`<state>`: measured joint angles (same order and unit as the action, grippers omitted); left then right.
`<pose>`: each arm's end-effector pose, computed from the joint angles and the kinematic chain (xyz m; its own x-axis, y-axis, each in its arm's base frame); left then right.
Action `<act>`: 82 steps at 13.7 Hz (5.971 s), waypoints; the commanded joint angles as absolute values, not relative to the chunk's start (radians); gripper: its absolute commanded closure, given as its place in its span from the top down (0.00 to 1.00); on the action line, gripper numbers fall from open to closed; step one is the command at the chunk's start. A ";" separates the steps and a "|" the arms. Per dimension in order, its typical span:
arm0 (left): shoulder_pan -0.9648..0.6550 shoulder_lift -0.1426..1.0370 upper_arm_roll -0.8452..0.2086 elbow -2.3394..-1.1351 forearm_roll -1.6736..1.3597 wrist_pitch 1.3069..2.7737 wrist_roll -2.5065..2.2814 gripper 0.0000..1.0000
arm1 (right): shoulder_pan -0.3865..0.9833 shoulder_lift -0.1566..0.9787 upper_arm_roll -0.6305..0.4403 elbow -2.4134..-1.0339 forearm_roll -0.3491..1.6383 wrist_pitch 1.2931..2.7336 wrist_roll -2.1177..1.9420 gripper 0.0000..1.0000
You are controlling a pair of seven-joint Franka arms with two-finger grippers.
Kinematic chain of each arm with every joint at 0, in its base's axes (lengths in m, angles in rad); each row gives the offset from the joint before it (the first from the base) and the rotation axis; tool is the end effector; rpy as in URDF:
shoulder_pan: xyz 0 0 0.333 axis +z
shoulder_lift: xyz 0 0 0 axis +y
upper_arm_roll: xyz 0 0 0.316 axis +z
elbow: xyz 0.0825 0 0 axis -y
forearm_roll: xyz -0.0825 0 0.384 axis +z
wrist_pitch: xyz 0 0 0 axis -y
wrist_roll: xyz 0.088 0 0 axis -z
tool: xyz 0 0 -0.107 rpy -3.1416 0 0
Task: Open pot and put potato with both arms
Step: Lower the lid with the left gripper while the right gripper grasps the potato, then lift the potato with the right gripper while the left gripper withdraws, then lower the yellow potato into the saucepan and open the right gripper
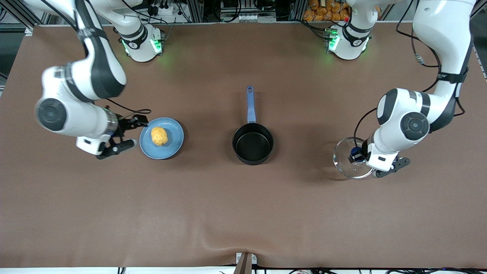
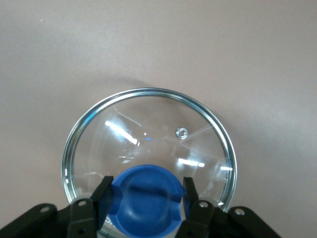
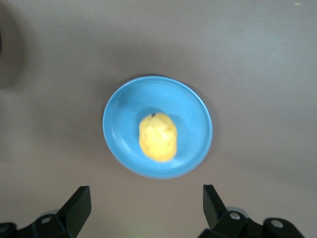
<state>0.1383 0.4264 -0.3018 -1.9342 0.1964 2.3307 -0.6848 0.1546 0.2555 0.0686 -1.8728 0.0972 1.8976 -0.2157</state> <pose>0.6144 -0.0894 0.2733 0.9170 0.3988 0.0072 0.3989 -0.9168 -0.0175 0.5747 0.1359 0.3612 0.8971 0.3923 -0.2032 0.3683 -0.9181 -0.1465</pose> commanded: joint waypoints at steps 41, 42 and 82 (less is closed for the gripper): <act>-0.046 -0.031 -0.014 -1.506 -0.046 1.473 -0.178 1.00 | 0.489 0.569 0.114 -1.439 0.212 2.075 0.357 0.00; -0.046 -0.029 -0.015 -1.506 -0.046 1.473 -0.179 1.00 | 0.515 0.609 0.114 -1.398 0.212 2.077 0.383 0.00; 0.011 -0.112 -0.126 -1.612 -0.008 1.494 -0.130 1.00 | 0.493 0.775 0.106 -1.045 0.091 1.844 0.597 1.00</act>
